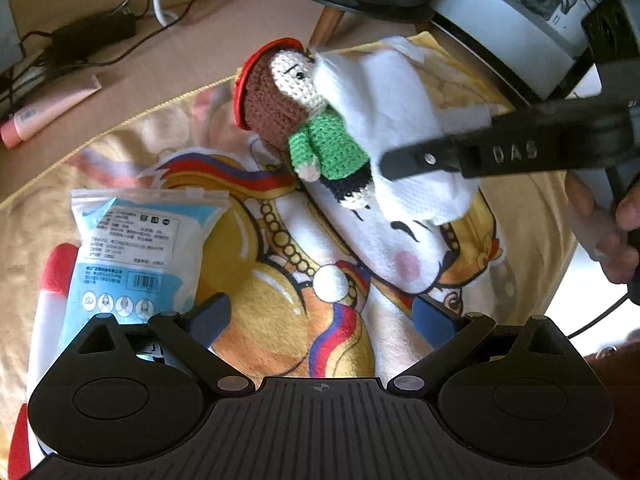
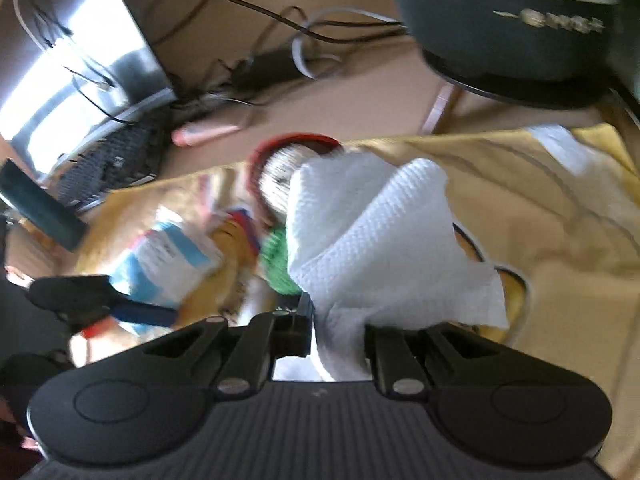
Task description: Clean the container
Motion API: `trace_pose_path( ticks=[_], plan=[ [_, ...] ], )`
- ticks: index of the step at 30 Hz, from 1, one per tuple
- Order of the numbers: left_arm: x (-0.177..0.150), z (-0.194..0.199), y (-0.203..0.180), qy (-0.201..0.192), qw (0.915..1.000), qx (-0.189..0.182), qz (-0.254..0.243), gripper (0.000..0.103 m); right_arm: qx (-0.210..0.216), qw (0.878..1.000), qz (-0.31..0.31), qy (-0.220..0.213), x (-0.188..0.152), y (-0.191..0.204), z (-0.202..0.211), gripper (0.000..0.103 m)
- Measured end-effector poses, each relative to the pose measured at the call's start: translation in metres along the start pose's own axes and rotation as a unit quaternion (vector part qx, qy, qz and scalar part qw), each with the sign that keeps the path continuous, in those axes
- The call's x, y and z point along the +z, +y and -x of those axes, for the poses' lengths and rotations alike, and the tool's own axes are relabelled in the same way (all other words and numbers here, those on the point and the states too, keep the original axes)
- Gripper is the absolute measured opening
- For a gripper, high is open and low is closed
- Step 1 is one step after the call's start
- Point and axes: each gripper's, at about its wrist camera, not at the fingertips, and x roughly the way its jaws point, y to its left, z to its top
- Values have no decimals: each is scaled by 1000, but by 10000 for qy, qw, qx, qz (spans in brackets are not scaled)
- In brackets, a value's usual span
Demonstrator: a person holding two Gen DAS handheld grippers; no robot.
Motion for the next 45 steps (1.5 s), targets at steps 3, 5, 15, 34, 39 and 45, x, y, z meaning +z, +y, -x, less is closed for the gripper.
trace_pose_path(
  ticks=[3, 5, 15, 34, 39, 45],
  plan=[
    [-5, 0, -4, -15, 10000, 12, -7, 100, -117, 9999, 7, -83, -4, 2, 8, 12],
    [-9, -3, -7, -33, 10000, 17, 28, 100, -63, 9995, 170, -241, 0, 14, 13, 12],
    [-42, 25, 22, -238, 9970, 387, 625, 100, 1398, 9805, 1165, -736, 49, 119, 6, 12],
    [-75, 36, 106, -542, 9651, 257, 2549, 100, 744, 9868, 1305, 601, 7, 122, -54, 18],
    [-63, 43, 105, -692, 9696, 112, 2343, 100, -117, 9931, 1135, 262, -1, 104, -37, 18],
    [-67, 97, 123, -1432, 9668, 596, 2029, 102, -886, 9926, 823, 61, -19, 97, -22, 48]
  ],
)
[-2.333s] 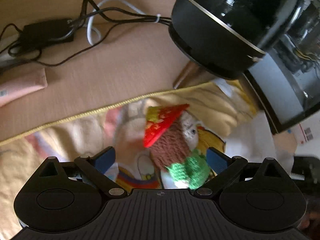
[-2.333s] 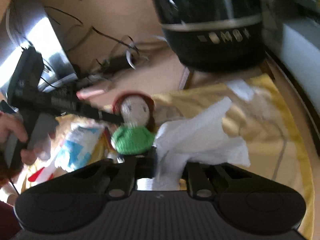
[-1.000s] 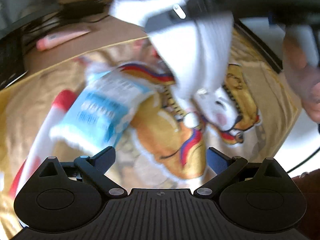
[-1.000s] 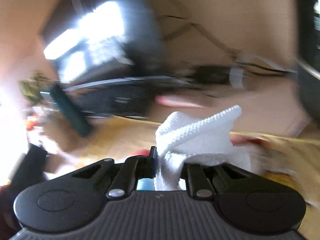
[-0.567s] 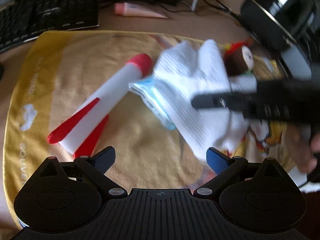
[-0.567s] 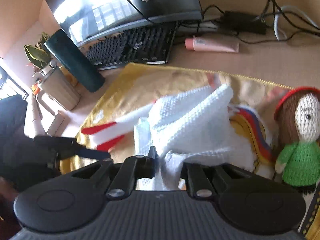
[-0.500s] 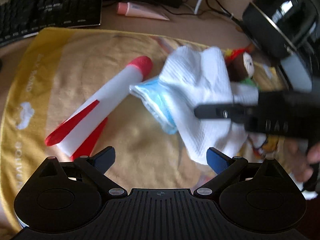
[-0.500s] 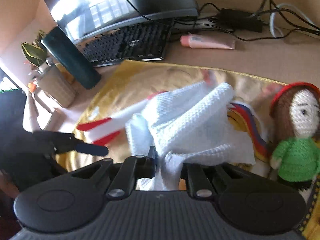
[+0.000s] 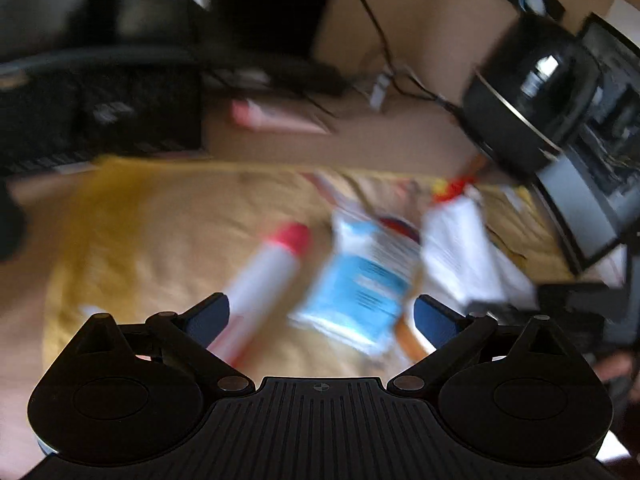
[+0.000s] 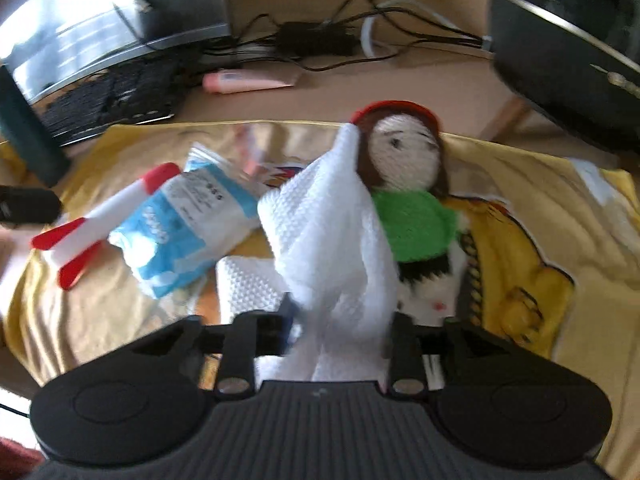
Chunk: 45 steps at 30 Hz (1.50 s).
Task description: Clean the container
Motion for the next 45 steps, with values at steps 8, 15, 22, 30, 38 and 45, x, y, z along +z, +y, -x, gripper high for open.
trace_pose_path(
  ticks=[8, 15, 22, 30, 38, 45],
  plan=[
    [-25, -2, 19, -122, 9983, 132, 557, 102, -958, 9922, -136, -792, -23, 8, 42, 82],
    [-64, 20, -41, -819, 9947, 410, 476, 102, -768, 9633, 534, -2515, -47, 10, 81, 90],
    [-111, 23, -99, -1122, 9865, 1158, 298, 103, -525, 9575, 790, -2723, -88, 7, 94, 101],
    [-163, 21, -137, -1310, 9682, 2130, 10, 103, -877, 9534, -561, -2832, -150, -17, 92, 102],
    [-188, 27, -158, -1232, 9746, 1864, -173, 103, -835, 9589, -297, -2696, -176, -7, 96, 103],
    [-200, 30, -161, -1107, 9772, 1810, -48, 103, -815, 9624, -395, -2562, -186, 0, 97, 103]
  ],
)
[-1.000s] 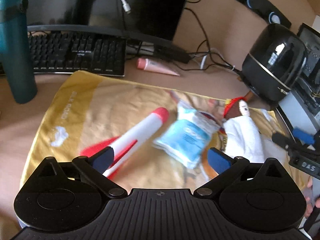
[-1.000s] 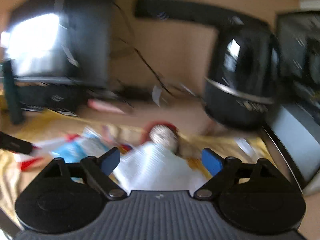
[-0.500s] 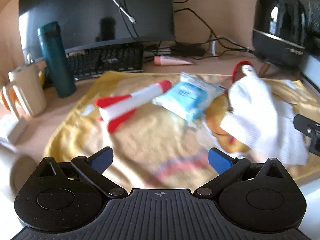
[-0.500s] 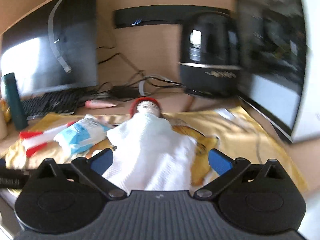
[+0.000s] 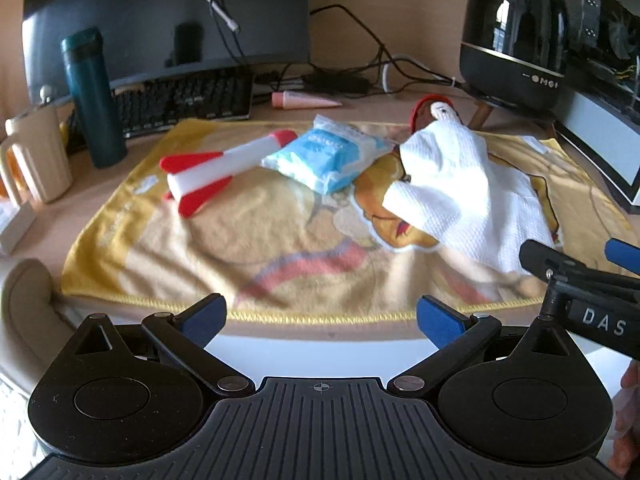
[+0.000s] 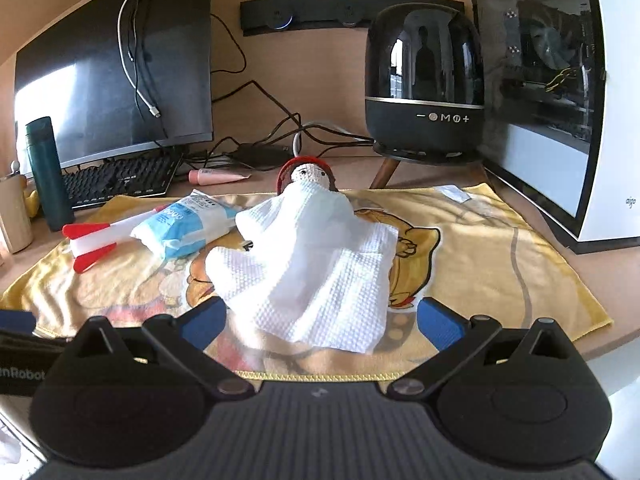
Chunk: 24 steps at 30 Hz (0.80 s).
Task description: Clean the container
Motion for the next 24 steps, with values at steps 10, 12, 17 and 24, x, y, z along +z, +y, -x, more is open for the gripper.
trace_pose_path(
  ticks=[10, 12, 17, 24],
  plan=[
    [-8, 3, 6, 88, 9999, -53, 132, 103, -107, 9999, -43, 97, -4, 12, 2, 103],
    [-9, 5, 6, 53, 9999, -90, 130, 103, -105, 9999, -16, 127, -4, 14, 2, 103],
    [-11, 9, 7, 18, 9999, -40, 106, 103, -65, 9998, 37, 173, -7, 24, 3, 103],
    [-11, 11, 9, 26, 9998, 7, 173, 103, -32, 9999, 66, 128, -5, 25, 7, 103]
  ],
)
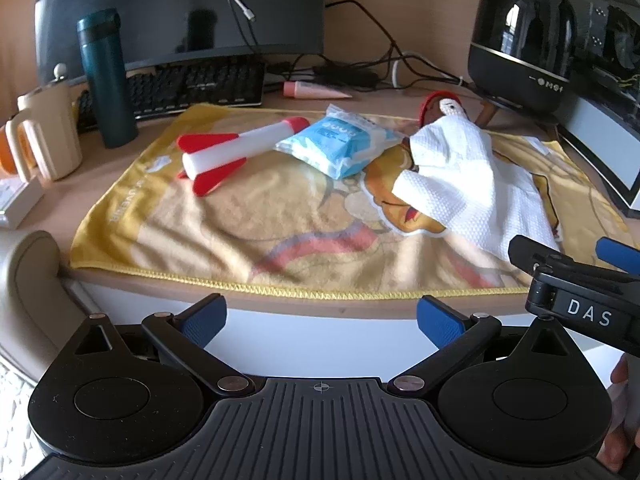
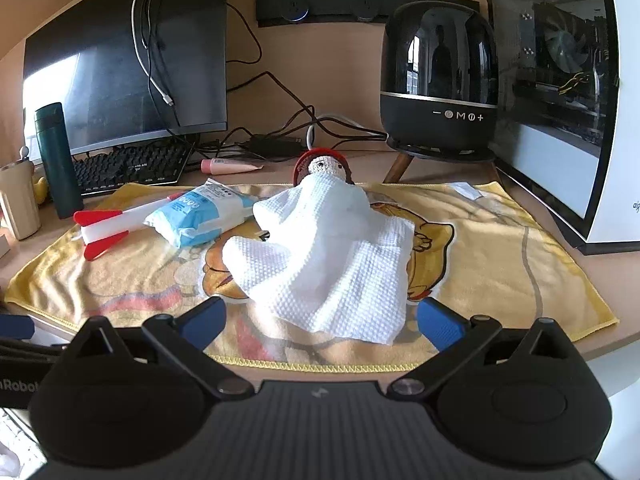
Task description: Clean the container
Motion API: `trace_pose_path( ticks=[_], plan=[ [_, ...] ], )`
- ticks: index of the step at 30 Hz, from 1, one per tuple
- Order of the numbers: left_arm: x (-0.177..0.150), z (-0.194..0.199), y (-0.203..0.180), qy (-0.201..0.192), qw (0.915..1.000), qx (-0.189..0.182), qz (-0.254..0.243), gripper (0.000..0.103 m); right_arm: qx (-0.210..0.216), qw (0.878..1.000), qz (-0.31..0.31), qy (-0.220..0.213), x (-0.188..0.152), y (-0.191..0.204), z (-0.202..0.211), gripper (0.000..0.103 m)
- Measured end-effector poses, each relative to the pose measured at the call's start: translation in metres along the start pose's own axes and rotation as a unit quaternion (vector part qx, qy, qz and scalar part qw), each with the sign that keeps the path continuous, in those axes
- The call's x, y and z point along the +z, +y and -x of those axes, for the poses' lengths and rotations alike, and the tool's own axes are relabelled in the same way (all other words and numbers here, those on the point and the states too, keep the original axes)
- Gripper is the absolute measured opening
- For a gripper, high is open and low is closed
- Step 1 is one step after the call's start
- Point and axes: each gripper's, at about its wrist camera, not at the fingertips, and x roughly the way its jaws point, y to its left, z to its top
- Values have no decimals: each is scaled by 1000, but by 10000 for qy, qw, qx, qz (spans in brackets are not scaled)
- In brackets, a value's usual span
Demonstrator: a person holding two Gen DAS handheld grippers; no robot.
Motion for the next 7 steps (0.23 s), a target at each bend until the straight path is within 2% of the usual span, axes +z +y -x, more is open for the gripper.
trace_pose_path(
  ticks=[5, 7],
  plan=[
    [0, 0, 0, 28, 10000, 6, 40, 103, 37, 10000, 6, 58, 0, 0, -1, 103],
    [-2, 3, 1, -73, 10000, 29, 26, 103, 27, 10000, 5, 53, 0, 1, 0, 103]
  ],
)
